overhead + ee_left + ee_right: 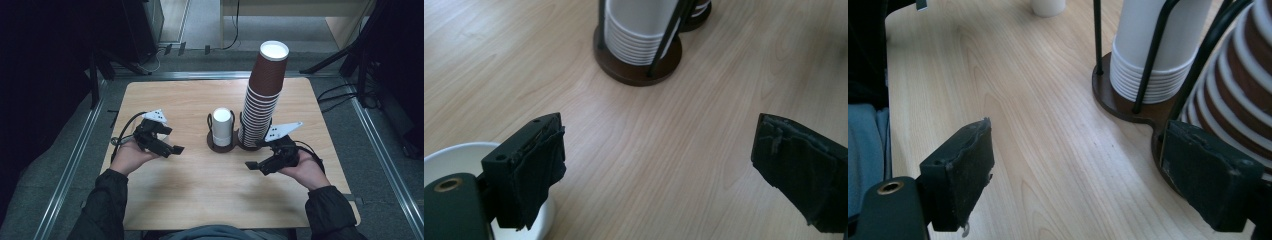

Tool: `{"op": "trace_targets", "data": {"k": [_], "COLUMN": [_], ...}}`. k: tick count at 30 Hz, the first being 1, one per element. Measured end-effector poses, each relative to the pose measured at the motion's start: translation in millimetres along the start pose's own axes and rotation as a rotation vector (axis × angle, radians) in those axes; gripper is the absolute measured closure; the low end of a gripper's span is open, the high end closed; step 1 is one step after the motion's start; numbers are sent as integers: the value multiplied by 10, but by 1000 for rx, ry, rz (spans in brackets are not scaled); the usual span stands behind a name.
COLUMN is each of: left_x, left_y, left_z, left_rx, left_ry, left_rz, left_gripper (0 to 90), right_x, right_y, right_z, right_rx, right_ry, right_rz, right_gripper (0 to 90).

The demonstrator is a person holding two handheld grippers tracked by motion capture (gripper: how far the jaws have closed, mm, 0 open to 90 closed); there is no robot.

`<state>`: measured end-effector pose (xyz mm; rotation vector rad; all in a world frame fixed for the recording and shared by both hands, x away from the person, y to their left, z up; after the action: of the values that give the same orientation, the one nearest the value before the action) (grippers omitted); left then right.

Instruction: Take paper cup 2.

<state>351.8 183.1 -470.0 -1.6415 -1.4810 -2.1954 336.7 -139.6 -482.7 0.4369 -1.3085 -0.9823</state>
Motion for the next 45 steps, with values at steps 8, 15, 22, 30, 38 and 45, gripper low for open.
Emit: {"op": "trace_targets", "data": {"k": [8, 15, 22, 30, 38, 45], "left_x": [-51, -65, -98, -159, -148, -172], "left_y": [0, -85, -113, -126, -122, -126], "left_z": [-173, -277, -382, -453, -506, -491], "left_rx": [-20, -16, -31, -40, -58, -62], "left_ry": [-25, -48, -65, -100, -116, -105], "left_rz": [18, 29, 51, 67, 51, 50], "left_gripper": [72, 109, 140, 152, 152, 161], "right_x": [138, 305, 517, 776, 1037, 1249], "right_y": [103, 147, 187, 368, 579, 808], "right_z": [-39, -28, -83, -169, -280, -386], "right_rx": [-53, -61, -71, -43, -25, -24], "right_ry": [-3, -16, -46, -69, -86, -100], "right_rz": [-35, -54, -61, -46, -45, -78], "right_gripper": [141, 143, 147, 152, 151, 142]}}
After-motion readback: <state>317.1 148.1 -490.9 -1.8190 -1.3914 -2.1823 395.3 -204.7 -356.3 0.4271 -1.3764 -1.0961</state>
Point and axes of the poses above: each handheld gripper's, and its own axes: x roughly backward along the jaws, y roughly out of its top, z roughly to its left, the point moved 5 cm from there along -x, roughly forward along the jaws, and after that the axes turned 11 degrees about y, right-handed, at the moved point
